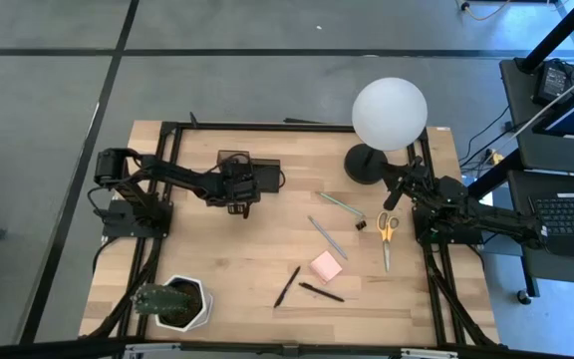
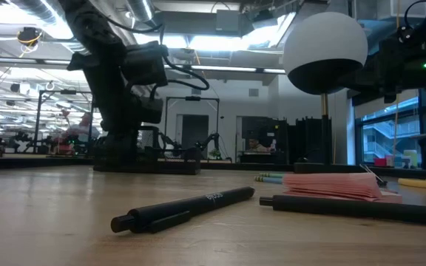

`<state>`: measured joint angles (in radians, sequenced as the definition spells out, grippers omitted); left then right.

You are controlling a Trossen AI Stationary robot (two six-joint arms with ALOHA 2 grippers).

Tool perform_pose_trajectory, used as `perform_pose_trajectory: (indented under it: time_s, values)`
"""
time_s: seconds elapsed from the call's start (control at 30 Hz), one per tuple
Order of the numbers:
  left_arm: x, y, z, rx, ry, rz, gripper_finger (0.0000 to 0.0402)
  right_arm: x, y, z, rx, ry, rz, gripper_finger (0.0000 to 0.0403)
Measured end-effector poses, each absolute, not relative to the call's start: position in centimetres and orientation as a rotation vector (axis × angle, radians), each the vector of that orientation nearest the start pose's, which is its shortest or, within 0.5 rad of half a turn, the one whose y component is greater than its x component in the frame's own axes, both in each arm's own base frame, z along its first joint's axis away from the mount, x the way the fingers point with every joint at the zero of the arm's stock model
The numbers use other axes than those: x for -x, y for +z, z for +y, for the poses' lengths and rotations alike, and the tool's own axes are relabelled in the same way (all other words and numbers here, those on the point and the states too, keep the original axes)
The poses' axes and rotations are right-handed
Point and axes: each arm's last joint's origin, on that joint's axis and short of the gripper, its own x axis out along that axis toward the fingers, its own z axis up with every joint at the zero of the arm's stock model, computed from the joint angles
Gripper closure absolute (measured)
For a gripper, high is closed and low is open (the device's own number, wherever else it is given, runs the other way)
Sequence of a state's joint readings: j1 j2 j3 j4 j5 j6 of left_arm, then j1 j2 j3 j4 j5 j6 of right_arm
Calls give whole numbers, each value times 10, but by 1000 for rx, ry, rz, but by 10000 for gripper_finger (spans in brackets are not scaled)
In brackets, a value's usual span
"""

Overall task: Pick and place office supplies into organizer
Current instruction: Put the bottom binder clip into the desk organizer, then put the left black pen into the desk organizer

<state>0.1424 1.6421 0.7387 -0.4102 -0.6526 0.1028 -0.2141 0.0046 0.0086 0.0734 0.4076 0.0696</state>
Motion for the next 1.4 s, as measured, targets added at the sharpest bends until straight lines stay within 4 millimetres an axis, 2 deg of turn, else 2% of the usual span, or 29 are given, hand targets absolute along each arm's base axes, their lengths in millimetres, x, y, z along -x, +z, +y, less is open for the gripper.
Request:
perform_pose_trajectory:
  time_s: [0.17,0.6,1.0,1.2,1.4]
  values:
    - [-256,124,54,-431,621,1334,382,-90,173,-31,-78,-618,-101,322]
    - [-265,132,44,-507,601,1331,303,-90,173,-31,-78,-618,-101,322]
    - [-264,135,44,-549,591,1344,299,-90,173,-31,-79,-618,-101,322]
    - [-261,153,42,-506,574,1274,297,-90,173,-31,-78,-618,-100,322]
    - [-255,181,32,-458,559,1143,301,-90,173,-31,-78,-618,-100,322]
